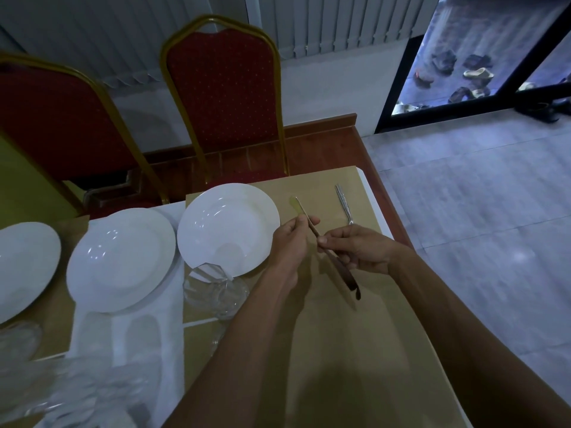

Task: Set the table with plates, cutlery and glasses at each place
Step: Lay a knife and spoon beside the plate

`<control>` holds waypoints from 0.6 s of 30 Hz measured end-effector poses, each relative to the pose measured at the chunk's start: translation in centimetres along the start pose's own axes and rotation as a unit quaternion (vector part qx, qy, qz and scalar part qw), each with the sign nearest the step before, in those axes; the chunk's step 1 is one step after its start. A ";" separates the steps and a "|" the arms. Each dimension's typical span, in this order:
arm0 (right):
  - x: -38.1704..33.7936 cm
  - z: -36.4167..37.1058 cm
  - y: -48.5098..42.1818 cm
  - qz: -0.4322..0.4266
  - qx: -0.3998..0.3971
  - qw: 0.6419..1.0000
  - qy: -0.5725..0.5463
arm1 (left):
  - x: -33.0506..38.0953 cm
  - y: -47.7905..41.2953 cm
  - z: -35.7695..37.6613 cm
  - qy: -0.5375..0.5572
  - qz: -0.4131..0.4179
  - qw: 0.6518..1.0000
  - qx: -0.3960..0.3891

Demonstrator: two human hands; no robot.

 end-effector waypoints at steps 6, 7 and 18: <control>-0.6 0.5 -0.6 0.004 -0.034 0.999 0.003 | -0.1 0.0 -0.4 0.014 0.000 1.000 0.011; -0.7 0.5 -0.7 0.002 -0.029 1.000 0.001 | 0.1 0.0 -0.6 0.013 -0.003 1.000 0.015; -2.3 -0.7 -4.6 -0.019 0.245 0.951 0.187 | -8.3 5.7 -0.1 -0.287 0.160 0.942 0.072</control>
Point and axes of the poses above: each hand's wrist, its own y-axis away from the middle knuckle, its own z-axis out of the palm, x = y × z, the point moved 1 cm from there along -y, towards the middle knuckle, and after that the axes turned 15 degrees about z, right-handed, at the moved point
